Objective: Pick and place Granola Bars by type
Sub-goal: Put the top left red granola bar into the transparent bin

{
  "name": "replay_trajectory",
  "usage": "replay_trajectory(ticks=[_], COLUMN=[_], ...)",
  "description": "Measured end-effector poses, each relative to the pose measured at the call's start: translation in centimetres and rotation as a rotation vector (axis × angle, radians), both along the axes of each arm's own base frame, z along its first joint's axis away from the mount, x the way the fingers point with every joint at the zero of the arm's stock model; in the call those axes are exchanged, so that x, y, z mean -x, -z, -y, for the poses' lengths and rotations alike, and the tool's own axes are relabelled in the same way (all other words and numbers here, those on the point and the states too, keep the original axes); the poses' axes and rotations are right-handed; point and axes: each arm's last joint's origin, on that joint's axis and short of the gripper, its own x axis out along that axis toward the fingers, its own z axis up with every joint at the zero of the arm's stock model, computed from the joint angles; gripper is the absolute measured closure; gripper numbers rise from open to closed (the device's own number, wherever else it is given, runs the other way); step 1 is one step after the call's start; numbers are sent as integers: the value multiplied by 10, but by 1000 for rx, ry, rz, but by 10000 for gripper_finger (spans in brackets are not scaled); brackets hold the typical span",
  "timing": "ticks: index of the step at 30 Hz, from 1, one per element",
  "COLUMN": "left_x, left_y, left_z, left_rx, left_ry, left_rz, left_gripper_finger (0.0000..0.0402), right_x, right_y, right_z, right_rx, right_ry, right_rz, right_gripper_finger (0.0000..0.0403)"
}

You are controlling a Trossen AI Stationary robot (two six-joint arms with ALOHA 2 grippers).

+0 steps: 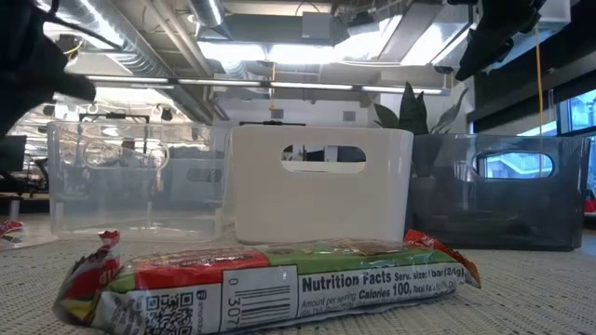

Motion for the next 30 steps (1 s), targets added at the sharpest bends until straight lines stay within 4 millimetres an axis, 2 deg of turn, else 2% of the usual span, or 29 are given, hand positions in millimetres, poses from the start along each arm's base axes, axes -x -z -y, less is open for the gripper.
replay_trajectory(ticks=[12,20,30], left_x=[-7,-1,1], left_y=[23,65,63], left_z=[4,0,-3], left_rx=[-74,10,36], left_ry=[-7,-18,16], left_rz=[-76,66,77], left_gripper_finger=[176,176,176], right_x=[0,-1,-2], right_y=[0,0,-1], right_z=[-1,-1,-1], right_rx=[-25,-25,-28], right_ry=[-9,-9,-9], right_rz=[4,4,18], right_gripper_finger=[211,211,211])
